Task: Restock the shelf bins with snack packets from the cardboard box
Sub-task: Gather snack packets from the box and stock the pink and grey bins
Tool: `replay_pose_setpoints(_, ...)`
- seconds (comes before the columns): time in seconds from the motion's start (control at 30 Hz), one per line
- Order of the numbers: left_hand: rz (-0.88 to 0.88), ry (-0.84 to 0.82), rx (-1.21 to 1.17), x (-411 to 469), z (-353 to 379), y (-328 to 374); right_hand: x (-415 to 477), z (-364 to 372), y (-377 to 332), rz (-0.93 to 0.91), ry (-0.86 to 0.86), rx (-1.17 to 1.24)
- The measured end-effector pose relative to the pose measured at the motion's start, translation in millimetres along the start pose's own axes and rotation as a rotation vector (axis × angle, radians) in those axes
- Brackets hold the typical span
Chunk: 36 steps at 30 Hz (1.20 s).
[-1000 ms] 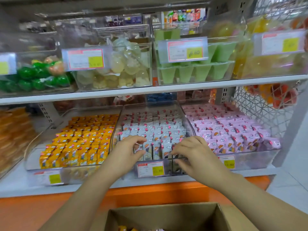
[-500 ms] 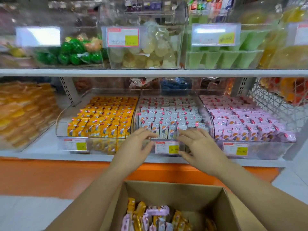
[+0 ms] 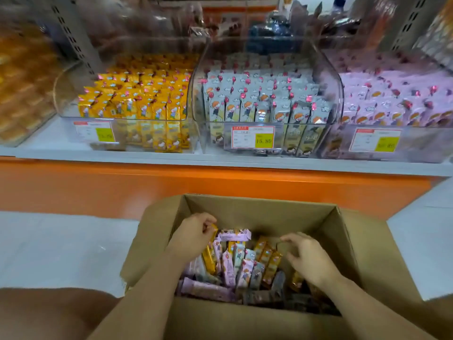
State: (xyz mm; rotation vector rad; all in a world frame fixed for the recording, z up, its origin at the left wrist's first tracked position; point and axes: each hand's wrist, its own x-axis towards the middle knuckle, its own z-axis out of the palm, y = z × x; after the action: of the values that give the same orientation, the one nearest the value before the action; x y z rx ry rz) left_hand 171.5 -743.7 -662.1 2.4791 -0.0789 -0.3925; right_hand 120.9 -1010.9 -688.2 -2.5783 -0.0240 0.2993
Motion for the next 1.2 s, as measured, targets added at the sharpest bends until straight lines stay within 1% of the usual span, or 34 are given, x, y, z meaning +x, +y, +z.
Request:
replay_pose_setpoints(0.07,-0.078,-0.1,0.04,8,17,-20,5,16,12,0.081,-0.107,0.019)
replay_pose_setpoints(0.13,-0.138,-0.183,0.076,14,31,-35,14,31,19,0.133,-0.17,0.042)
replay_pose_setpoints(0.27,-0.216,-0.293,0.118,21,58,-54,27,59,16,0.223,-0.282,0.098)
replay_pose_setpoints(0.37,-0.242,-0.355,0.153,26,76,-66,37,78,14,0.24,-0.357,0.159)
replay_pose_setpoints(0.5,-0.249,-0.43,0.132,35,92,-63,50,98,17,0.304,-0.459,0.32)
replay_pose_setpoints(0.6,-0.242,-0.562,0.119,37,109,-58,58,108,16,0.329,-0.508,0.403)
replay_pose_setpoints(0.67,-0.303,-0.636,0.075,37,120,-59,62,115,17,0.309,-0.523,0.42)
replay_pose_setpoints(0.77,-0.355,-0.659,-0.015,40,131,-58,64,123,14,0.279,-0.599,0.424)
replay_pose_setpoints(0.9,-0.457,-0.565,-0.206,44,137,-64,65,128,11,0.275,-0.674,0.412)
replay_pose_setpoints(1.0,-0.515,-0.569,-0.303,46,138,-65,65,131,11,0.273,-0.71,0.421)
replay_pose_setpoints(1.1,-0.486,-0.622,-0.32,46,136,-59,60,133,9,0.212,-0.709,0.296)
replay_pose_setpoints(1.2,-0.428,-0.646,-0.331,41,129,-48,57,129,9,0.189,-0.686,0.288)
